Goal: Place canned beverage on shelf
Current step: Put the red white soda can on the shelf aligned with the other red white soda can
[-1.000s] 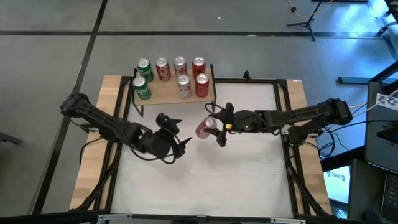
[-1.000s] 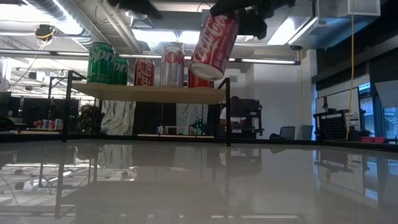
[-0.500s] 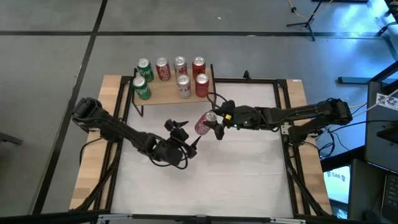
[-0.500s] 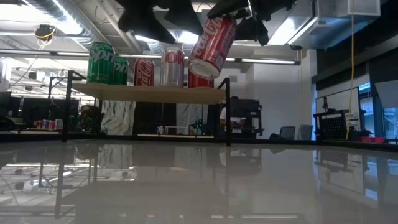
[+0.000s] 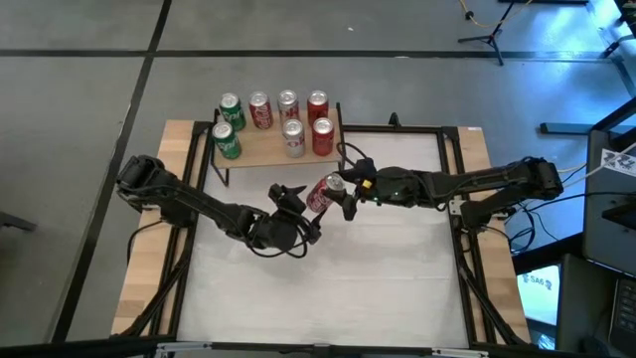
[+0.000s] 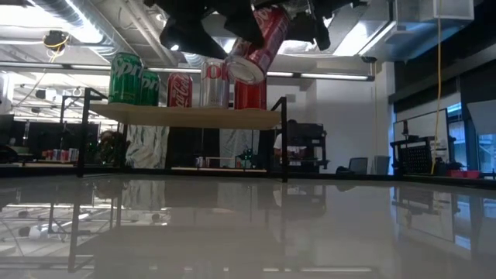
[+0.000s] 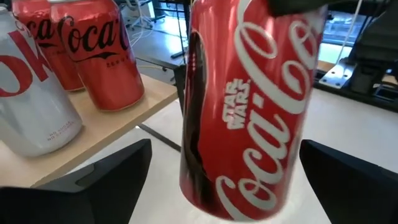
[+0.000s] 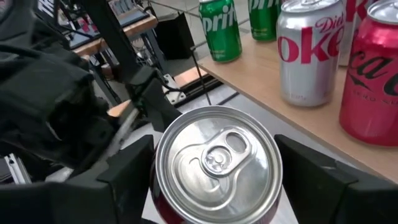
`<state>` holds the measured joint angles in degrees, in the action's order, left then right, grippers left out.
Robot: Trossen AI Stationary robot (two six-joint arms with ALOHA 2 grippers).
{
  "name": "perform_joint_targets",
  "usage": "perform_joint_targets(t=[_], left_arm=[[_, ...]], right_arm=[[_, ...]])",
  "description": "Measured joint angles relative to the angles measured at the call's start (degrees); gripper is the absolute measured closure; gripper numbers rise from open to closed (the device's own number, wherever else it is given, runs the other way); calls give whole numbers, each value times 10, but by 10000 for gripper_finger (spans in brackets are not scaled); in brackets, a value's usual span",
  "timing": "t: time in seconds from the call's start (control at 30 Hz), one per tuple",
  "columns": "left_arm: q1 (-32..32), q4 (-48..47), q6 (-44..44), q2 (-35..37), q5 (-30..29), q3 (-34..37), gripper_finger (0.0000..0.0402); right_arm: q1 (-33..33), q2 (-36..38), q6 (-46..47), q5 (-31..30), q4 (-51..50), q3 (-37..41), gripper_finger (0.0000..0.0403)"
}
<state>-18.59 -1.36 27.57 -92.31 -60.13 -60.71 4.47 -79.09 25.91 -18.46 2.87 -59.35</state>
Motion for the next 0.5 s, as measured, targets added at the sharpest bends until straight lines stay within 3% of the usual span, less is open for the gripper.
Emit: perform_joint_targets(t=[0.27,0.5], left_arm=[[29,80,-85,0,71,0,3],[48,83,-86,0,73,0,3]], right_arm=[[0,0,19,-1,16,0,107],[0,0,19,-2,16,0,107]])
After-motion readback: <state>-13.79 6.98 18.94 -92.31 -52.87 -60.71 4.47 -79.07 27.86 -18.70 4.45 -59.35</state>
